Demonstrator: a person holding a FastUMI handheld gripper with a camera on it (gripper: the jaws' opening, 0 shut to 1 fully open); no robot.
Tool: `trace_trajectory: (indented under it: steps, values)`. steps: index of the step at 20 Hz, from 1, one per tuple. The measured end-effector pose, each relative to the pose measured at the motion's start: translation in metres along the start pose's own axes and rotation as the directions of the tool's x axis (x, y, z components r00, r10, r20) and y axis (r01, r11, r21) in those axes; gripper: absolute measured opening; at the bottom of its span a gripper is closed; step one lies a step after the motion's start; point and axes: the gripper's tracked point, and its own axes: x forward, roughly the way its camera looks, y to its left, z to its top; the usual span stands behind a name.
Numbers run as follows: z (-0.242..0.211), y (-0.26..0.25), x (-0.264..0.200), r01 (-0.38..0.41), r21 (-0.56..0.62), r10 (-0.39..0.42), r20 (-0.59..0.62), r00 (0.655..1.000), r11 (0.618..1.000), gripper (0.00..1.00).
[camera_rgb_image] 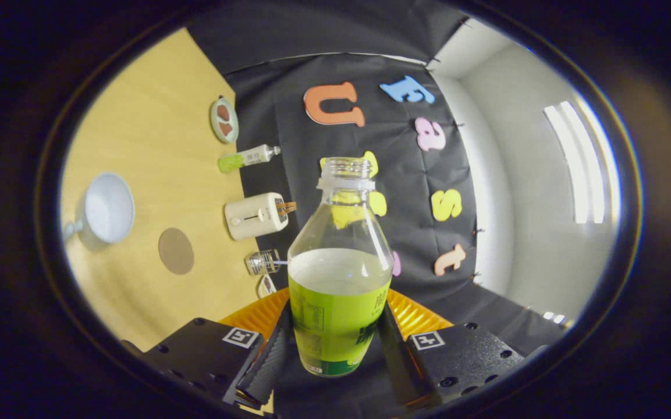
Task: Take the bottle from table, then pour the juice into the cup, finally place the bottle on the coaster
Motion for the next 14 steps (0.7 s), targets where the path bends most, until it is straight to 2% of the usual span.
trace_trajectory:
  steps: [3, 5, 7, 9, 12, 13, 14]
  values:
    - [0.007, -0.003, 0.000, -0.071, 0.210, 0.077, -0.021, 0.997, 0.975, 0.80]
    - [0.012, -0.004, 0.006, -0.116, 0.350, 0.126, -0.006, 0.992, 0.930, 0.81]
    - [0.022, 0.006, 0.017, -0.196, 0.505, 0.207, 0.035, 0.978, 0.841, 0.81]
    - [0.021, 0.015, 0.031, -0.234, 0.609, 0.262, 0.044, 0.964, 0.758, 0.81]
    - [0.021, 0.031, 0.056, -0.256, 0.712, 0.290, 0.077, 0.954, 0.654, 0.82]
    - [0.028, 0.039, 0.061, -0.293, 0.740, 0.293, 0.135, 0.946, 0.605, 0.82]
    - [0.028, 0.047, 0.067, -0.297, 0.766, 0.286, 0.154, 0.946, 0.570, 0.82]
